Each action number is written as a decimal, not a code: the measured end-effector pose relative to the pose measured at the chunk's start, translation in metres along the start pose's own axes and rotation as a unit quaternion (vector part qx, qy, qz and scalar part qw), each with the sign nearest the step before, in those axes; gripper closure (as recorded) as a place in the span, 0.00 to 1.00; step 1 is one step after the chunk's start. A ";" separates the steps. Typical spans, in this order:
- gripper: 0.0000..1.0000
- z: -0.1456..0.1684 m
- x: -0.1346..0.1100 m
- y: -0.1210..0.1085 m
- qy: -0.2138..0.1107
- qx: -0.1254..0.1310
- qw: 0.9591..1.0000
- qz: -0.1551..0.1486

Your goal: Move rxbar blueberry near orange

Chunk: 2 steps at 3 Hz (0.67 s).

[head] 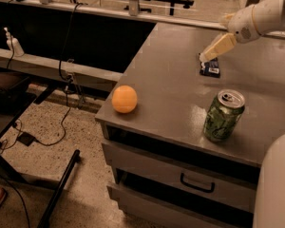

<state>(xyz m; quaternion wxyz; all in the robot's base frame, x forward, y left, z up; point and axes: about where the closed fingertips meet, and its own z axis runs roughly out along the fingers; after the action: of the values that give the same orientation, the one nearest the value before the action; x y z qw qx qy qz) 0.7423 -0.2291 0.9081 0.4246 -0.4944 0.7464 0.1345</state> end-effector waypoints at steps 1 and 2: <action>0.00 0.010 0.015 -0.004 0.007 0.000 1.000 0.017; 0.00 0.017 0.042 -0.012 0.012 0.004 0.999 0.044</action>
Offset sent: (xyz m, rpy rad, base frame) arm 0.0175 -0.0439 -0.0495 0.0375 0.0774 -0.1080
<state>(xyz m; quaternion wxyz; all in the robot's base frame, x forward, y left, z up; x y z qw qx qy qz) 0.7547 -0.2509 0.8679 0.4113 -0.4609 0.7730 0.1445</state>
